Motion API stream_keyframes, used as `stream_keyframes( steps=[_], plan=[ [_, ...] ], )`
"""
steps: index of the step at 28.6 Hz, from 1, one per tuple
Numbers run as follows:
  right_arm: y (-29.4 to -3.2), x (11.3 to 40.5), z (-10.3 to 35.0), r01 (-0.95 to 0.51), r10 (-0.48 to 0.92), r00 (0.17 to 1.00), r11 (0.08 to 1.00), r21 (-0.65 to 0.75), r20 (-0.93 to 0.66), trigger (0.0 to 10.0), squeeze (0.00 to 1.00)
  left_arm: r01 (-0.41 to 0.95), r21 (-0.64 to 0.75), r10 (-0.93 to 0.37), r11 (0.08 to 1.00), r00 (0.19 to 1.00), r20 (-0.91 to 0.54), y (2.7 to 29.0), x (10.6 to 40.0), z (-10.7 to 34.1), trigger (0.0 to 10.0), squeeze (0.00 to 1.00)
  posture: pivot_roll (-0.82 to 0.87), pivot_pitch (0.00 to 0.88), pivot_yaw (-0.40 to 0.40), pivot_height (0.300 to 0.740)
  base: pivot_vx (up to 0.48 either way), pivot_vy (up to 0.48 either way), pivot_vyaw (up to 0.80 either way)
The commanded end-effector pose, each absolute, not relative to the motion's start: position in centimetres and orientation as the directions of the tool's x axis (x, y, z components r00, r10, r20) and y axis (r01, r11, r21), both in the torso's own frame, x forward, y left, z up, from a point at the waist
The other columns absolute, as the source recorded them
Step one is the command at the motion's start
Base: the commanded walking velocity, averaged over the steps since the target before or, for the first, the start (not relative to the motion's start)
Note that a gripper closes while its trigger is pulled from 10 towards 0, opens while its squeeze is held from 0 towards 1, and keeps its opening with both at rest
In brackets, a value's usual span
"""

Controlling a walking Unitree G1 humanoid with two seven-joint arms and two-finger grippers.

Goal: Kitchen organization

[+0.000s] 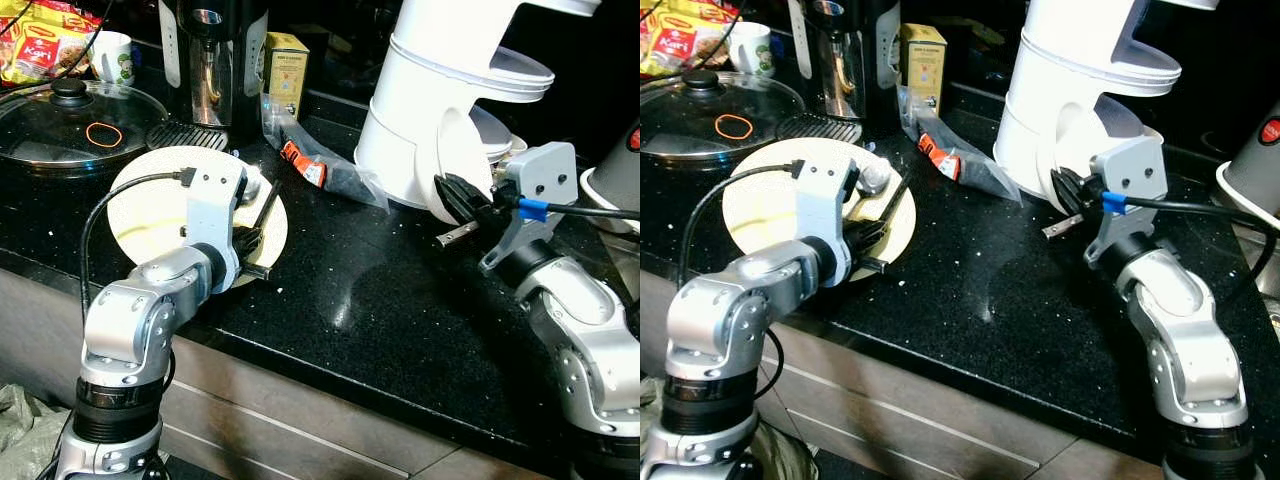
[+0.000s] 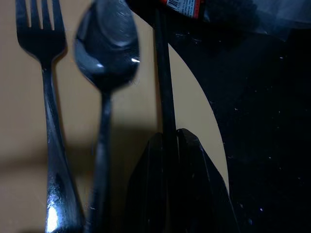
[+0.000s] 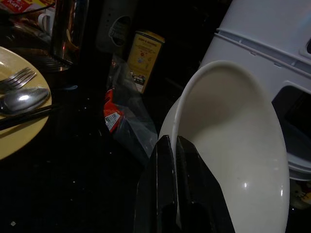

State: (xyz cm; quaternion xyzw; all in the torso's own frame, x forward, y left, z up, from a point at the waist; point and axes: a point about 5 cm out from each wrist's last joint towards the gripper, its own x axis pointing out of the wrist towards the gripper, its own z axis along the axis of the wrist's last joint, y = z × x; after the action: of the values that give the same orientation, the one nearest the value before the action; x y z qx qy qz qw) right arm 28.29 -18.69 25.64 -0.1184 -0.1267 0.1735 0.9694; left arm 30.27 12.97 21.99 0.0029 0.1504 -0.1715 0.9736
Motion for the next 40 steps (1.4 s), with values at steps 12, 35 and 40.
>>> stream_keyframes(
  steps=[12, 35, 40],
  plan=[
    [-19.9, 28.5, 26.6, -0.257, 0.292, 0.917, 0.953, -0.158, 0.270, 10.0, 0.00, 0.359, -0.112, -0.370, 0.927, 0.924, -0.096, 12.1, 30.6, 24.6, 0.0, 0.00, 0.10, 0.006, -0.159, 0.740, 0.000, 0.000, 0.00],
    [-21.0, 28.6, 25.8, -0.183, 0.200, 0.952, 0.979, -0.094, 0.232, 10.0, 0.00, 0.655, -0.306, -0.626, 0.691, 0.754, 0.200, 8.3, 28.3, 27.5, 0.0, 0.00, 0.09, 0.010, -0.161, 0.740, 0.000, 0.000, -0.28],
    [-21.0, 28.6, 25.8, -0.175, 0.197, 0.954, 0.978, -0.116, 0.225, 10.0, 0.00, 0.672, -0.295, -0.637, 0.679, 0.740, 0.217, 8.2, 28.1, 27.5, 0.0, 0.00, 0.09, 0.008, -0.160, 0.740, 0.000, 0.000, -0.80]
  ],
)
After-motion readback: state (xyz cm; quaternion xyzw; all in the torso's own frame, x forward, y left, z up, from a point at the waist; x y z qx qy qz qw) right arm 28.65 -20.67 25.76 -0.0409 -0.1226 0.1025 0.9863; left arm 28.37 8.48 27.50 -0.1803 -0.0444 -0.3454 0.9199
